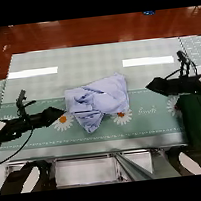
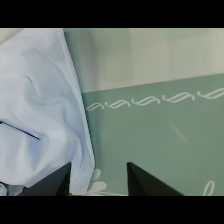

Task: Fold the shirts.

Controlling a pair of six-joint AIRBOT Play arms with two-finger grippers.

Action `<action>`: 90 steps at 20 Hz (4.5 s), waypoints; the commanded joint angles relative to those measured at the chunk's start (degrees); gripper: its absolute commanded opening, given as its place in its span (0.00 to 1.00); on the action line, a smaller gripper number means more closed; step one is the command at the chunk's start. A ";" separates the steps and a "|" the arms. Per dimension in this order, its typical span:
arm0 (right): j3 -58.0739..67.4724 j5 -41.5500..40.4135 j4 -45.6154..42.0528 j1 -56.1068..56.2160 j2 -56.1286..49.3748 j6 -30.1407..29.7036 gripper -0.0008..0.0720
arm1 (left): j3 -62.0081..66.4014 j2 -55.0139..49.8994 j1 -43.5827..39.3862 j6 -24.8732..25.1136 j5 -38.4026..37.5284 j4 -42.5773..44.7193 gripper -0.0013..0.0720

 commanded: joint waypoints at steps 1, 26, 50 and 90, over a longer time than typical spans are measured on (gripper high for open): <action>-6.67 -0.55 6.10 -0.98 0.98 -3.43 0.57 | -0.39 -8.22 -2.91 16.41 2.40 -14.14 0.71; 5.60 -7.78 15.89 19.82 -27.63 -4.07 0.25 | 13.64 -27.82 -12.50 18.08 -4.70 -11.13 0.05; 77.46 23.71 -14.60 3.54 10.43 0.98 0.04 | 83.17 -2.40 7.67 -5.97 -25.11 2.95 0.05; 4.37 9.01 -6.08 -20.98 -9.62 -3.89 0.57 | 14.12 -16.55 1.99 -15.61 -12.50 21.03 0.71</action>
